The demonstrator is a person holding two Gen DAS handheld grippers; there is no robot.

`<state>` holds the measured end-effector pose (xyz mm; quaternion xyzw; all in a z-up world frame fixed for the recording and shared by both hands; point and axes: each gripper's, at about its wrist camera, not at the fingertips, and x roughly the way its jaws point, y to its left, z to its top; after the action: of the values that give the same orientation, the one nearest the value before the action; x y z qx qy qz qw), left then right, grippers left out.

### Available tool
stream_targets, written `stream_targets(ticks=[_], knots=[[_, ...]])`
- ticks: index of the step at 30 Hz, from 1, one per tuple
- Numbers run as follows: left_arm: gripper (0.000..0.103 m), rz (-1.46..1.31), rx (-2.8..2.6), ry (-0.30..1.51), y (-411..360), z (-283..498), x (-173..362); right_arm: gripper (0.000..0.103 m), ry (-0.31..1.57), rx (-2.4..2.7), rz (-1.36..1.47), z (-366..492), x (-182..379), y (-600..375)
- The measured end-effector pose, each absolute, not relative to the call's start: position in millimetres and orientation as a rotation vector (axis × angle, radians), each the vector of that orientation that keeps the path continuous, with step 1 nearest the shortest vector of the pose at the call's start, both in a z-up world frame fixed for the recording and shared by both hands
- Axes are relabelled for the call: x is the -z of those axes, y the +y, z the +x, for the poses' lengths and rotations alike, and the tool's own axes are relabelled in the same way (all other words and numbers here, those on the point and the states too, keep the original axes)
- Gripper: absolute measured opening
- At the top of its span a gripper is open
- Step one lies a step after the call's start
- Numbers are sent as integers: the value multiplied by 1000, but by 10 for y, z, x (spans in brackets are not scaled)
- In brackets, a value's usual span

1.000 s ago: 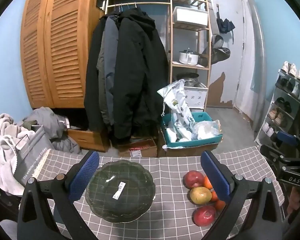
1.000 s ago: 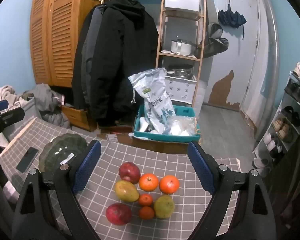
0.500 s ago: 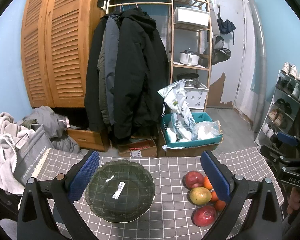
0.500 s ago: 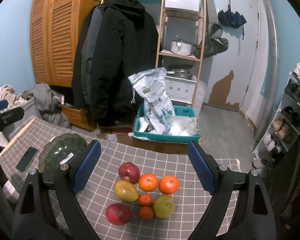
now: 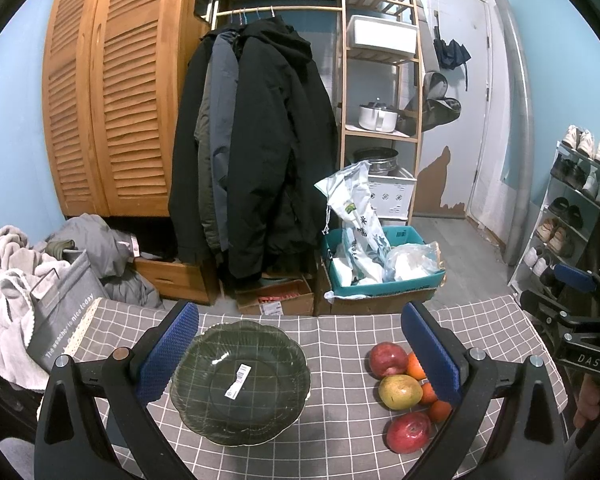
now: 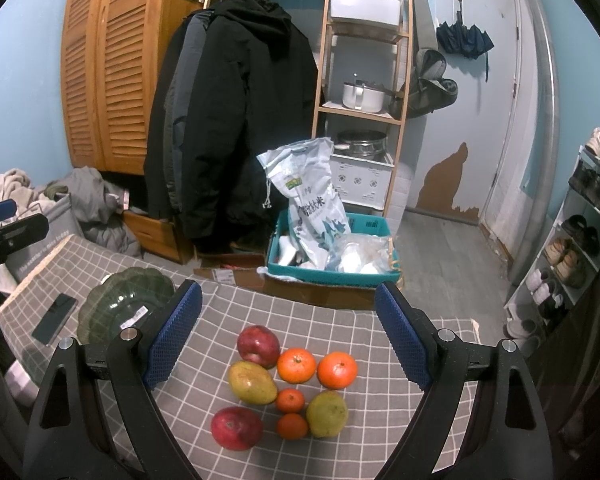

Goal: Organize fruits

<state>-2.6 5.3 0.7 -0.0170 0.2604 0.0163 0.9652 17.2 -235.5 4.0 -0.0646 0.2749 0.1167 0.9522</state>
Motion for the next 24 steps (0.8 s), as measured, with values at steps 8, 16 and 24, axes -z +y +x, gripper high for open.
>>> stream_targets(ticks=[8, 16, 24], knots=[[102, -36, -33, 527, 48, -30, -4, 87, 557, -238, -133, 166, -44, -2351], [102, -36, -33, 526, 48, -33, -1, 87, 557, -238, -132, 160, -52, -2352], [102, -36, -32, 525, 51, -35, 0, 87, 556, -237, -134, 160, -56, -2345]])
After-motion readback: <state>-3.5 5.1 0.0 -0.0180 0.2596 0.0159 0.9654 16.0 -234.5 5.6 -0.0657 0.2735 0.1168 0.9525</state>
